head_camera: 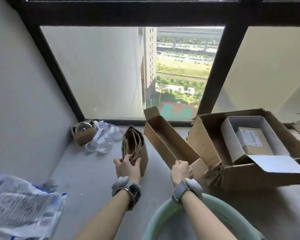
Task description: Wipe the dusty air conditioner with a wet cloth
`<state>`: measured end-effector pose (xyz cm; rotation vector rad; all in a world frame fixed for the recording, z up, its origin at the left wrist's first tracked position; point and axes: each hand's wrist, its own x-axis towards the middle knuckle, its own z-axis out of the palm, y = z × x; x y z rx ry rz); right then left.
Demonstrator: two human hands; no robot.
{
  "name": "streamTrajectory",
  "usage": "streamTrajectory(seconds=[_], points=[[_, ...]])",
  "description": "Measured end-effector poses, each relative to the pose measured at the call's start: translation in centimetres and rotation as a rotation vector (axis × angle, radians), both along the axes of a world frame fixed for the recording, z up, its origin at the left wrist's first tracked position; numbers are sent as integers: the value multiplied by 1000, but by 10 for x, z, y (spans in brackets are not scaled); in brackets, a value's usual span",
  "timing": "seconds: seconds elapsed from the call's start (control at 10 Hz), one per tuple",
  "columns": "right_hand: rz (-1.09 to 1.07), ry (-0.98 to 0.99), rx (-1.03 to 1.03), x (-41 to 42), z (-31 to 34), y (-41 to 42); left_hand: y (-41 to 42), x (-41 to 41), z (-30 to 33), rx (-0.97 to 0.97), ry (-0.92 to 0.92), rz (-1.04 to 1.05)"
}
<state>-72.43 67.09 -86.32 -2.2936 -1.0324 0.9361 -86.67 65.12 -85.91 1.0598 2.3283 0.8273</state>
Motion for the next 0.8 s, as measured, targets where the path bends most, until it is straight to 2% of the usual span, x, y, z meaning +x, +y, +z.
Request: streamTrajectory(seconds=[0.2, 0.3, 0.5, 0.7, 0.8], points=[[-151, 118, -48, -17, -31, 7, 6, 17, -32, -9, -1, -25], [-223, 154, -105, -16, -42, 4, 4, 18, -39, 0, 25, -108], [-173, 164, -211, -26, -39, -2, -2, 14, -38, -98, 64, -419], [-111, 305, -118, -27, -33, -31, -24, 3, -7, -168, 90, -567], [-195, 702, -43, -21, -6, -65, -34, -3, 15, -153, 86, -577]])
